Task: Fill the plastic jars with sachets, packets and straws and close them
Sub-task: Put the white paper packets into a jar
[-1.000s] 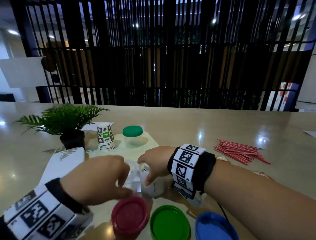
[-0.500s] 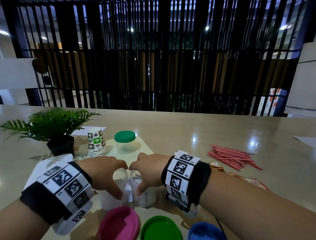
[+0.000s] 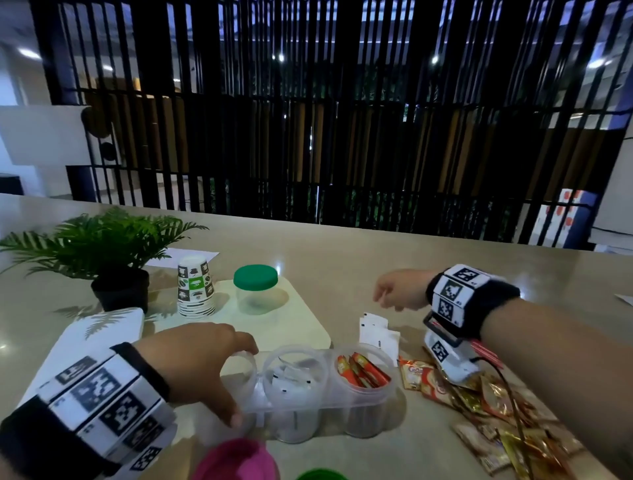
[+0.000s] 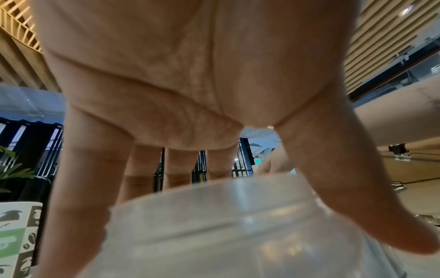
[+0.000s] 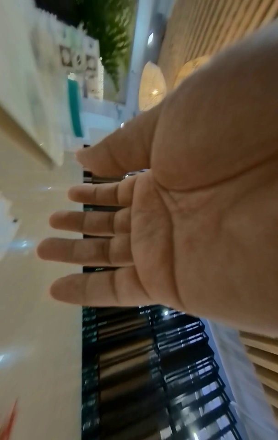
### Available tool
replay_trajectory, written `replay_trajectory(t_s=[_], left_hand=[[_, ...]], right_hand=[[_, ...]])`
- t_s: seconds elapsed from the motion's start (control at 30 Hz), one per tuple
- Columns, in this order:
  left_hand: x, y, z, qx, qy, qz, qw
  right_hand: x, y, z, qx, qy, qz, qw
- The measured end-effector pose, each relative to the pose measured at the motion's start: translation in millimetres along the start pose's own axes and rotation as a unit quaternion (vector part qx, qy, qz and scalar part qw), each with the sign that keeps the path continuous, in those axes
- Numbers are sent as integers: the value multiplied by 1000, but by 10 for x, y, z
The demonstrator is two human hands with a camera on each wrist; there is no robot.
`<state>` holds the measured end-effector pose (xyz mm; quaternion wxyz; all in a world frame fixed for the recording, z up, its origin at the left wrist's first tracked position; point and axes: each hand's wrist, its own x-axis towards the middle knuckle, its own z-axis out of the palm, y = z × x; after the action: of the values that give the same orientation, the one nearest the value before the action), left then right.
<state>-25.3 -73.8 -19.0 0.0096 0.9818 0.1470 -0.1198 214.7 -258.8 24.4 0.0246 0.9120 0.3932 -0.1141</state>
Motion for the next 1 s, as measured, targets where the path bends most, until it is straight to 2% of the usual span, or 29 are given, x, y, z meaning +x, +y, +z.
replay_trajectory(t_s=[0.1, 0.2, 0.4, 0.5, 0.63, 0.83, 1.0], left_hand=[[3, -9, 19, -2, -2, -1, 1000], [6, -7, 27, -4, 1, -6, 1000], [7, -11, 26, -7, 7, -4, 1000], [9, -11, 26, -8, 6, 0, 1000], [7, -18, 30, -10, 8, -2, 1000], [4, -30, 43, -13, 6, -3, 1000], [2, -37, 34, -13, 0, -1, 1000]], right_hand=[[222, 70, 151, -78, -44, 36, 995], [546, 151, 313, -80, -87, 55, 991], [994, 216, 516, -68, -114, 17, 991], [977, 169, 487, -96, -135, 19, 986], [922, 126, 450, -116, -115, 18, 986], [804, 126, 452, -28, -136, 11, 990], [725, 141, 489, 1, -138, 4, 990]])
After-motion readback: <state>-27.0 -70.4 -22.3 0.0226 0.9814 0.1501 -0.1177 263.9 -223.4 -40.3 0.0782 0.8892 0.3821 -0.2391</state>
